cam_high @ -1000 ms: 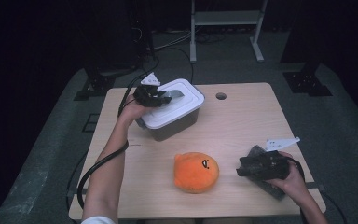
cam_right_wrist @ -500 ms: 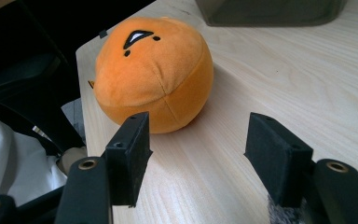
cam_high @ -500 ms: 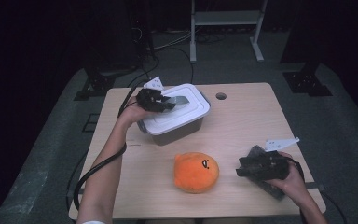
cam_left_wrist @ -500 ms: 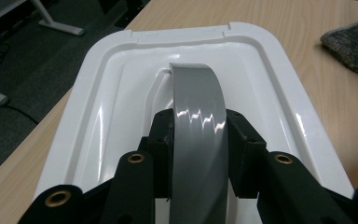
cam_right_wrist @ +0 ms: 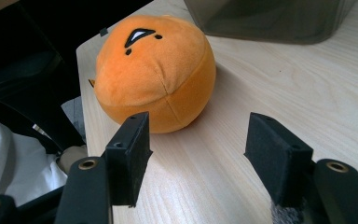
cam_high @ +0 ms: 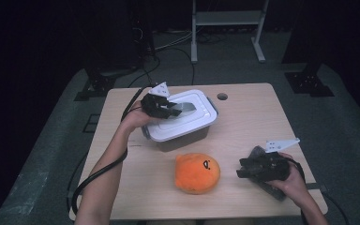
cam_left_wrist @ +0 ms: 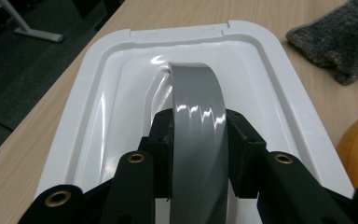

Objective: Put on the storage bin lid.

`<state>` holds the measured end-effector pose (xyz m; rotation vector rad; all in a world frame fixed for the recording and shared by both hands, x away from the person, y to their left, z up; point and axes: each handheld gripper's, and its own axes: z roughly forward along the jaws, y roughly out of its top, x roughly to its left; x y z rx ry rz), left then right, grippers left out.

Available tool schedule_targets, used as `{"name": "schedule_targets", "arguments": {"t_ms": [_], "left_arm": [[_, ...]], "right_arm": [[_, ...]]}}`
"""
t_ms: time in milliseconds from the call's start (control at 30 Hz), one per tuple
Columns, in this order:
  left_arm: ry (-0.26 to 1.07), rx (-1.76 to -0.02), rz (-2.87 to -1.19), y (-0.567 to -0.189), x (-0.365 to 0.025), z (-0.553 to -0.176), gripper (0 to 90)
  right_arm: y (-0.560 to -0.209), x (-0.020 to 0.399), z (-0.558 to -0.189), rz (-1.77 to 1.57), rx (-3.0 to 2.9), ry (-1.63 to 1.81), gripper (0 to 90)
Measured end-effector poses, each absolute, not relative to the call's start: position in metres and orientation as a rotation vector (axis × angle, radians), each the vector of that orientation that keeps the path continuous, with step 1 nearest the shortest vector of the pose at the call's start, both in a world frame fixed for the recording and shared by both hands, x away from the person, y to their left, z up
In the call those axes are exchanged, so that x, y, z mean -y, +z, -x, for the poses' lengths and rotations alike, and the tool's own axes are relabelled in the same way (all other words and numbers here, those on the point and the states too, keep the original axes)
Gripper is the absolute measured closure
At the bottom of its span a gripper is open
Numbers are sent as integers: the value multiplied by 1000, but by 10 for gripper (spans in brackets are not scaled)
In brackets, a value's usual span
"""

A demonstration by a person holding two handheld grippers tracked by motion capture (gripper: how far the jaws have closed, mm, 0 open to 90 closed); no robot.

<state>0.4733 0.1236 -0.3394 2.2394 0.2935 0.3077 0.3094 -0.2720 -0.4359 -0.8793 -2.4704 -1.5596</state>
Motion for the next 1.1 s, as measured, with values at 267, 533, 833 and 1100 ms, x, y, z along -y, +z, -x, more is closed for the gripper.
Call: {"name": "schedule_targets", "arguments": {"t_ms": [267, 533, 833, 1100], "left_arm": [[285, -267, -2230, -341, -119, -465, 665], [264, -235, -2237, -340, -116, -462, 665], [247, -238, -2230, -341, -117, -462, 656], [269, -265, -2194, -339, -115, -464, 492]], "right_arm": [[-435, 271, -309, 876, 2471, -1557, 387], [-435, 270, -309, 874, 2472, -1559, 387], [-435, 271, -309, 877, 2470, -1558, 387], [-436, 271, -309, 876, 2472, -1552, 387]]}}
